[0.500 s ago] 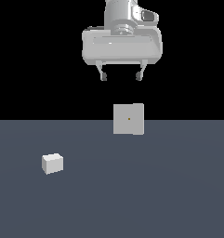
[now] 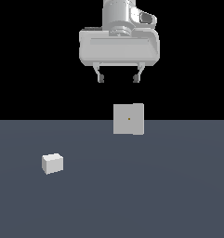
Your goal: Plug the charger into the wall socket.
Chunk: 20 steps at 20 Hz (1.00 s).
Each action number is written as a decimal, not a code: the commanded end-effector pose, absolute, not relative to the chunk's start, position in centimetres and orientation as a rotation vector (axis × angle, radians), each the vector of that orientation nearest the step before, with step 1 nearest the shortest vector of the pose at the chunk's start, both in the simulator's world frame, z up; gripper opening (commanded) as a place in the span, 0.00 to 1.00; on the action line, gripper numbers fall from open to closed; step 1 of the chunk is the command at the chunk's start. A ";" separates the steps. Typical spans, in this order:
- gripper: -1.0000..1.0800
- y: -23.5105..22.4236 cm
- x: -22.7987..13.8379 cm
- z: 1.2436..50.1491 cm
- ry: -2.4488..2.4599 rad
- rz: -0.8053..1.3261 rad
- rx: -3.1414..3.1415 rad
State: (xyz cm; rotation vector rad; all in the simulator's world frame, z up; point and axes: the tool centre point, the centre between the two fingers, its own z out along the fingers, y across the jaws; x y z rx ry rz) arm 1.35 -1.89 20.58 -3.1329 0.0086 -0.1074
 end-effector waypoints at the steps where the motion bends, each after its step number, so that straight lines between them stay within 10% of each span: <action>1: 0.96 -1.4 1.2 20.1 -0.028 -0.122 -3.128; 20: 0.96 6.2 -2.2 12.8 -0.585 -0.364 -2.989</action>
